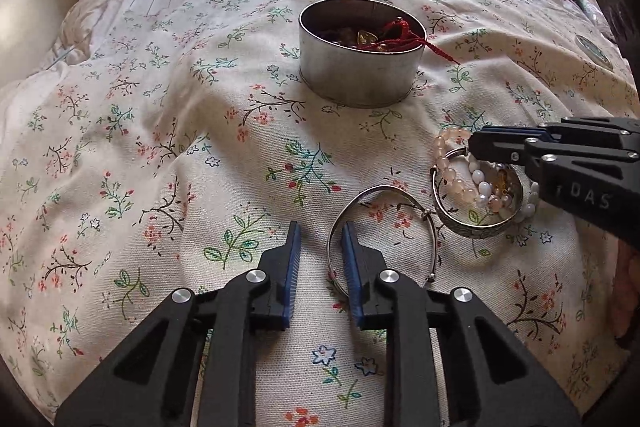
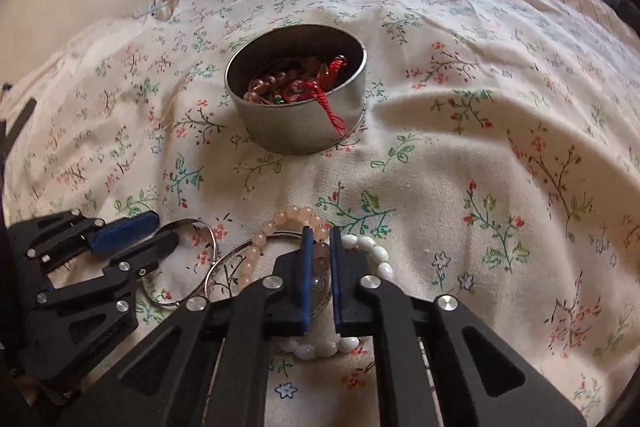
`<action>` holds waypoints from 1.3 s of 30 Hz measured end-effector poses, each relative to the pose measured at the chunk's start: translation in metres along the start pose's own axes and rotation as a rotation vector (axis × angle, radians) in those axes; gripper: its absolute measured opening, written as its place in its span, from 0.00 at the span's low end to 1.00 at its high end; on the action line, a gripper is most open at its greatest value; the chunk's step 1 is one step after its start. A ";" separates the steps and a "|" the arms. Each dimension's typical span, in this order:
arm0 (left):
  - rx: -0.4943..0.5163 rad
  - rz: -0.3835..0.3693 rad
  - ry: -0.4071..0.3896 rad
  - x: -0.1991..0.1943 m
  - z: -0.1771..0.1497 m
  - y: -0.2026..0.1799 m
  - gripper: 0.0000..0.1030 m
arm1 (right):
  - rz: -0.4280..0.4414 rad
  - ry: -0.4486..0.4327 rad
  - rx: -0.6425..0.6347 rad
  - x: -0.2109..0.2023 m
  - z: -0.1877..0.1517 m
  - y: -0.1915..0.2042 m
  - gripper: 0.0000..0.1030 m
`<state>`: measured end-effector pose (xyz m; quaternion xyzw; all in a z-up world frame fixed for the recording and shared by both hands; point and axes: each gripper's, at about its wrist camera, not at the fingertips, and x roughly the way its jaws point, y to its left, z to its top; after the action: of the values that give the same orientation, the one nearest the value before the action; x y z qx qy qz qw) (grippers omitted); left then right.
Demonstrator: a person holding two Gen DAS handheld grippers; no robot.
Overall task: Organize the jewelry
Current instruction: 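Close the left gripper on the silver bangle while the right gripper grasps the pink bead bracelet, then carry the silver bangle and pink bead bracelet in both grippers over the tin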
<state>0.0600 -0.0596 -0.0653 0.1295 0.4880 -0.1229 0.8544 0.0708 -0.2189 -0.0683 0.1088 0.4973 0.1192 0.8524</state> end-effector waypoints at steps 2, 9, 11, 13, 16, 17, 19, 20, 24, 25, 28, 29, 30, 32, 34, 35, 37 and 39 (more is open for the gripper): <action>-0.012 -0.009 0.001 0.000 0.000 0.003 0.15 | 0.061 -0.017 0.086 -0.008 -0.004 -0.012 0.09; -0.056 -0.057 -0.004 -0.001 0.001 0.011 0.07 | 0.205 -0.088 0.236 -0.029 -0.012 -0.031 0.09; -0.059 -0.061 -0.009 -0.002 0.001 0.012 0.05 | 0.229 -0.108 0.247 -0.032 -0.011 -0.032 0.09; -0.070 -0.073 -0.022 -0.004 0.002 0.014 0.04 | 0.252 -0.142 0.251 -0.040 -0.010 -0.033 0.09; -0.079 -0.083 -0.024 -0.005 0.002 0.015 0.03 | 0.315 -0.177 0.284 -0.047 -0.010 -0.040 0.09; -0.080 -0.084 -0.027 -0.006 0.002 0.016 0.03 | 0.333 -0.186 0.295 -0.049 -0.010 -0.042 0.09; -0.082 -0.093 -0.041 -0.009 0.002 0.016 0.03 | 0.379 -0.207 0.318 -0.053 -0.012 -0.045 0.09; -0.083 -0.095 -0.050 -0.010 0.002 0.016 0.03 | 0.402 -0.219 0.328 -0.055 -0.013 -0.046 0.09; -0.084 -0.094 -0.072 -0.015 0.003 0.016 0.04 | 0.467 -0.259 0.337 -0.064 -0.016 -0.043 0.09; -0.086 -0.096 -0.075 -0.016 0.003 0.016 0.03 | 0.479 -0.268 0.339 -0.066 -0.016 -0.043 0.09; -0.095 -0.100 -0.097 -0.020 0.003 0.018 0.03 | 0.506 -0.296 0.340 -0.071 -0.015 -0.042 0.09; -0.097 -0.101 -0.105 -0.022 0.003 0.018 0.04 | 0.515 -0.306 0.343 -0.072 -0.015 -0.043 0.09; -0.099 -0.101 -0.113 -0.023 0.003 0.019 0.04 | 0.524 -0.315 0.346 -0.074 -0.015 -0.044 0.09; -0.100 -0.105 -0.124 -0.025 0.004 0.019 0.03 | 0.548 -0.326 0.356 -0.075 -0.015 -0.046 0.09; -0.094 -0.098 -0.135 -0.027 0.005 0.018 0.03 | 0.559 -0.328 0.360 -0.076 -0.015 -0.047 0.09; -0.088 -0.092 -0.140 -0.028 0.005 0.017 0.04 | 0.559 -0.330 0.359 -0.076 -0.015 -0.046 0.09; -0.077 -0.078 -0.158 -0.032 0.004 0.014 0.04 | 0.566 -0.336 0.353 -0.077 -0.014 -0.045 0.09; -0.071 -0.075 -0.175 -0.036 0.005 0.012 0.04 | 0.572 -0.344 0.345 -0.079 -0.014 -0.044 0.09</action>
<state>0.0500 -0.0468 -0.0309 0.0696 0.4201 -0.1482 0.8926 0.0252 -0.2838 -0.0235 0.4041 0.3091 0.2470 0.8247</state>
